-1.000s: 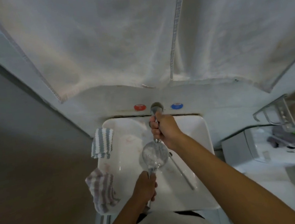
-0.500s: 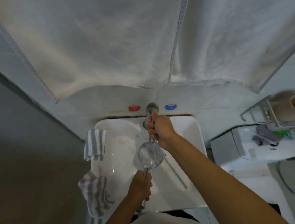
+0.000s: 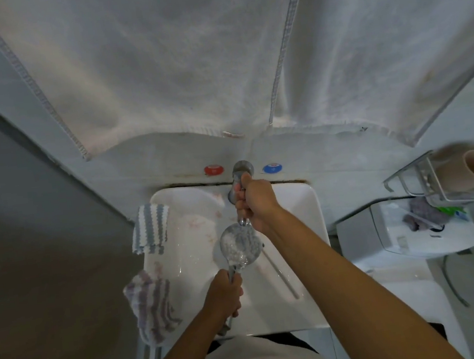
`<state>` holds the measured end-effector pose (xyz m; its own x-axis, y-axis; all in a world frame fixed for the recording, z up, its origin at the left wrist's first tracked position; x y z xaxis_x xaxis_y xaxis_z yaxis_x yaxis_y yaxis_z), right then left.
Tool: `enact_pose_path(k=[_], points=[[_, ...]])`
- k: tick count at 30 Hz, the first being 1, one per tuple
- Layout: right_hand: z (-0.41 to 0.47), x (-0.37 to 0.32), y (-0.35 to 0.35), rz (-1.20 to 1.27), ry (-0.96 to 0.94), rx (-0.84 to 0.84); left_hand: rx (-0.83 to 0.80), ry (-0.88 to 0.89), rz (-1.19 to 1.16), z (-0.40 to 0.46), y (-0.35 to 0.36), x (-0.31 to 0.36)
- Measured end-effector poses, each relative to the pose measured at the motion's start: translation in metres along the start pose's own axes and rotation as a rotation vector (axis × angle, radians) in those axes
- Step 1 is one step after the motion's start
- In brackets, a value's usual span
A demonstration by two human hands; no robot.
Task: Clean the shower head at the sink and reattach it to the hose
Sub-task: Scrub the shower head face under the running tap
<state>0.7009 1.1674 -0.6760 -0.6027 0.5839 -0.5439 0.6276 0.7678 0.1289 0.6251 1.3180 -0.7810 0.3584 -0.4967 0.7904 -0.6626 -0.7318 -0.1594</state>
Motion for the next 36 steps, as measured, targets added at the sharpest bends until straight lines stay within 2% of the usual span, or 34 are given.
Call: enact_pose_path(k=[36], points=[[0.0088,-0.0072,0.0011,0.018,0.032,0.063,-0.017,0.010,0.036,0.0055,0.0013,0.0073]])
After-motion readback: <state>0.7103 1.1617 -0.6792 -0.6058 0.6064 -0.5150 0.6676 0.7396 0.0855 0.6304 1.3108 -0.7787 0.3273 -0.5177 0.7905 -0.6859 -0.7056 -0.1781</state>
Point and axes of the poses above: each hand's wrist, its own z-axis towards the middle knuckle, its own y-axis out of the palm, x = y × z, the point moved 3 cm from there along z, towards the middle knuckle, and after that the axes turned 14 degrees about y, right-handed, at the moved point
